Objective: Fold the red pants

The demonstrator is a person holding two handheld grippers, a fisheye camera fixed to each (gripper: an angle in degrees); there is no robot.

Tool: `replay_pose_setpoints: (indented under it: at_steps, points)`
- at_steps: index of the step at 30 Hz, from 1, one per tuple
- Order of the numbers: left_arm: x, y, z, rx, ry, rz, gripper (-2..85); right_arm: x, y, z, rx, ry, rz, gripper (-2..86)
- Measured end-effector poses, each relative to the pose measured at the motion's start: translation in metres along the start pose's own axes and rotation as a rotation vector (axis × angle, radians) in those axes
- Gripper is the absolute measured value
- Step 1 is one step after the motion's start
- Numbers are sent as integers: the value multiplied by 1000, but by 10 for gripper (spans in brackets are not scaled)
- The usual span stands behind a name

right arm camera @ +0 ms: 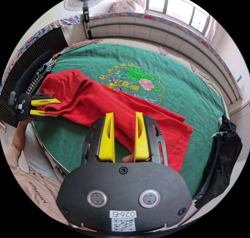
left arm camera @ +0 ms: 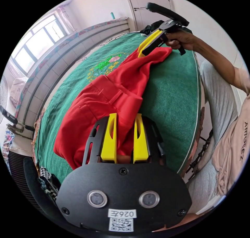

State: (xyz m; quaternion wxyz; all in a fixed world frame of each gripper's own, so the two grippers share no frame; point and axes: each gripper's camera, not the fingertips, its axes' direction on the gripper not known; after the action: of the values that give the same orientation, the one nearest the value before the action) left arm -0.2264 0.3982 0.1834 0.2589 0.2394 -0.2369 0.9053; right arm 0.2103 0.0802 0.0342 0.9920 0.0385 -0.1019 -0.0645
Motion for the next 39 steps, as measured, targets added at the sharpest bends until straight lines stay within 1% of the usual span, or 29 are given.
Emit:
replay_pose_setpoints:
  at_steps: [3,5,8,10,11,13,14,16,18,19,21,24,26,28,29,30,32,35,36,39]
  points:
    - [-5,14,-12,25,-4,-27,72,10,-9,43,-118,-75,39,89]
    - [-17,27,-21,53,26,-70,65,12,-10,46,-75,-57,101,84]
    - [-55,56,-41,136,147,-188,59,9,-11,43,-76,-24,73,60]
    - [-94,90,-62,252,277,-298,57,10,-11,38,-79,-28,53,35]
    - [-104,100,-67,290,307,-326,56,12,-12,35,-83,-35,48,18]
    - [-139,147,-91,446,402,-427,52,15,-13,30,-91,-34,30,1]
    - [-148,160,-98,489,419,-457,51,18,-13,23,-91,-40,29,-5]
    - [-180,219,-123,672,475,-573,48,24,-13,12,-87,-41,39,-10]
    - [-200,264,-140,785,512,-646,47,33,-10,-3,-68,-65,68,-12]
    - [-208,290,-152,841,509,-681,47,42,-8,-16,-48,-96,92,-13]
    - [-215,321,-172,886,469,-703,46,60,-1,-37,-8,-173,146,-13]
    - [-221,352,-205,914,390,-684,46,99,18,-81,93,-365,241,-14]
    - [-223,368,-220,950,375,-673,46,136,47,-130,253,-551,324,-15]
    - [-224,392,-240,1048,395,-671,46,154,76,-175,394,-605,372,-15]
    - [-224,398,-246,1077,402,-672,45,158,94,-209,478,-569,381,-15]
    - [-224,410,-258,1136,408,-667,45,159,103,-227,520,-530,387,-15]
    - [-226,420,-275,1209,409,-651,44,152,135,-298,674,-328,401,-15]
    - [-249,412,-295,1288,446,-613,41,151,153,-361,801,-159,411,-14]
    - [-266,399,-299,1295,474,-602,40,154,151,-370,813,-153,407,-14]
    - [-317,342,-305,1230,512,-591,40,174,125,-405,846,-191,415,-14]
